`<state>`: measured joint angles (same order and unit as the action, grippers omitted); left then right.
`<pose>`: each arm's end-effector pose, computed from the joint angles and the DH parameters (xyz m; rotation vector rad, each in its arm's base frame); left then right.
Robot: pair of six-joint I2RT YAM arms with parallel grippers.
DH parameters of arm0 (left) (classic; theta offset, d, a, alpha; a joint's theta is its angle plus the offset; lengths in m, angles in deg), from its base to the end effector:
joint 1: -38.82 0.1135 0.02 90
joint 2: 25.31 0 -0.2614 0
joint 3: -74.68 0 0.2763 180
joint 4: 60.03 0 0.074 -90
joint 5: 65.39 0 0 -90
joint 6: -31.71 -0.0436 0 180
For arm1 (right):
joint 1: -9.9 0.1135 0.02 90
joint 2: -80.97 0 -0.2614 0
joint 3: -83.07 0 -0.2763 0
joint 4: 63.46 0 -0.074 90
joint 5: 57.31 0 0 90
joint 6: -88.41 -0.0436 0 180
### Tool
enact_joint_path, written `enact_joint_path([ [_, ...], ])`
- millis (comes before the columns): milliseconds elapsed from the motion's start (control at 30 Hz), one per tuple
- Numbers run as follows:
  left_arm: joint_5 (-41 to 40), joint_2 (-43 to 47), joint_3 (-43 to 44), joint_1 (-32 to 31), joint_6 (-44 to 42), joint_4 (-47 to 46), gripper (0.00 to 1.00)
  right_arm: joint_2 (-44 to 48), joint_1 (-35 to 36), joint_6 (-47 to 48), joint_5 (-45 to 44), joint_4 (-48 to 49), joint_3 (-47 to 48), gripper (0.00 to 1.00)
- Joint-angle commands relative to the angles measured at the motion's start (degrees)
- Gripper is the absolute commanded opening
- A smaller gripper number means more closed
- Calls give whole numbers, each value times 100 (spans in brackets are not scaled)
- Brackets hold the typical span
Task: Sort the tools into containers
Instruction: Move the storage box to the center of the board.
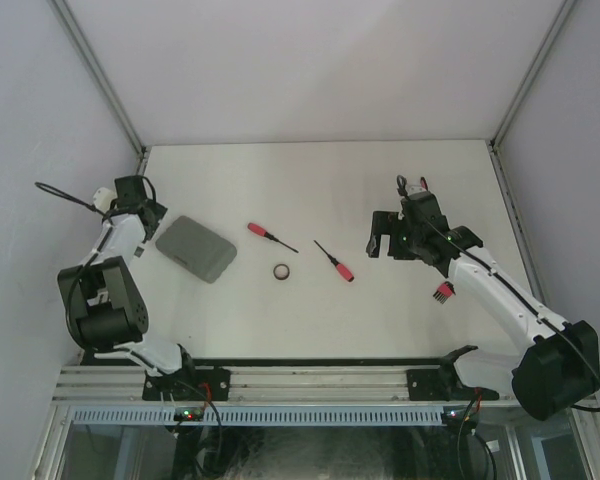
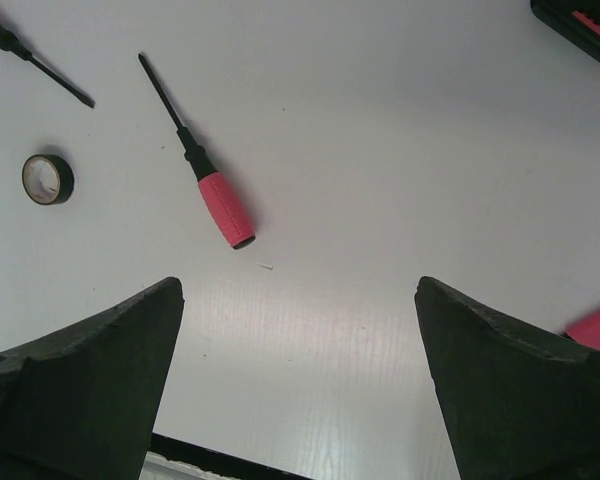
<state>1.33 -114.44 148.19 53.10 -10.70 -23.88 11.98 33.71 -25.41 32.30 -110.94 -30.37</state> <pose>0.3376 0.1037 0.2109 -1.3712 1.9570 0.2336 0.2545 0.1120 0.2558 0.0033 2.4754 0.3570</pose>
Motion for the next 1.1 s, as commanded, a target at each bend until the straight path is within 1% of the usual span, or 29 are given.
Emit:
enact_joint_path([
  [0, 137, -384, 641, 31, 287, -15, 98, 173, 49, 150, -62, 242, 19, 98],
  [300, 275, -1053, 1251, 31, 315, 341, 98, 185, 52, 244, -85, 231, 4, 98],
  [667, 360, -1550, 1419, -15, 282, 526, 97, 97, 54, 273, -31, 317, 4, 98],
  [1067, 373, -1685, 1361, -572, 72, 615, 97, 57, 56, 298, -30, 326, 3, 97],
])
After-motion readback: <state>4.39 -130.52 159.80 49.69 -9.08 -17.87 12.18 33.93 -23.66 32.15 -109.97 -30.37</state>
